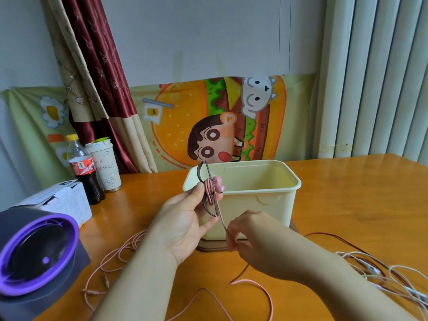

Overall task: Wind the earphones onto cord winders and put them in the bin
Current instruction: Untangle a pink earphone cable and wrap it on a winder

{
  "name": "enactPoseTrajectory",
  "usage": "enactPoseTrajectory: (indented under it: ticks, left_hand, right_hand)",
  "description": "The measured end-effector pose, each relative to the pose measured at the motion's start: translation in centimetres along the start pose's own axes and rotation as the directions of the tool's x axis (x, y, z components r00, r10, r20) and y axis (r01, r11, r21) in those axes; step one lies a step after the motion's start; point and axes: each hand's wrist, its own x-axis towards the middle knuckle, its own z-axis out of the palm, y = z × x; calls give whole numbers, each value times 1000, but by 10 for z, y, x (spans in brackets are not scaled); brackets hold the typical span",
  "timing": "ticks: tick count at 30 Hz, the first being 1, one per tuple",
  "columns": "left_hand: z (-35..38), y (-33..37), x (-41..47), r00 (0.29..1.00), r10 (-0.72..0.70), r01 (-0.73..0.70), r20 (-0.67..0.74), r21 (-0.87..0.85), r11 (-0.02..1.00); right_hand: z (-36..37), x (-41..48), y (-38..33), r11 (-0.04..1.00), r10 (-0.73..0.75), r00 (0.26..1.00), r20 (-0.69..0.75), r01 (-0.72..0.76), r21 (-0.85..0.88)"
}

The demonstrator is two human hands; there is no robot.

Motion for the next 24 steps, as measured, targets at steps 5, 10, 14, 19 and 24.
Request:
enactPoseTrajectory:
  ticks: [5, 10, 14, 19, 24]
  left_hand:
    - [6, 1, -3, 999, -41, 42, 16, -82, 996]
    - [4, -3, 0, 1000, 21, -22, -9, -22, 1000]
    - [2, -8, 2, 994, 105, -101, -28, 110, 989]
    - [3, -13, 1, 982, 191, -178, 3, 379, 908]
    - [1, -11, -2, 974, 125, -211, 187, 574, 791]
  right_hand:
    - [9, 1, 0, 1000, -25, 999, 47, 25, 4]
    - [4, -1, -2, 996, -92, 996, -3, 92, 3]
    - [-14, -8, -9, 986, -132, 991, -30, 134, 96]
    - [-33, -10, -4, 976, -54, 938, -342, 122, 180]
    - [-47, -9, 15, 988, 30, 823, -568, 61, 140]
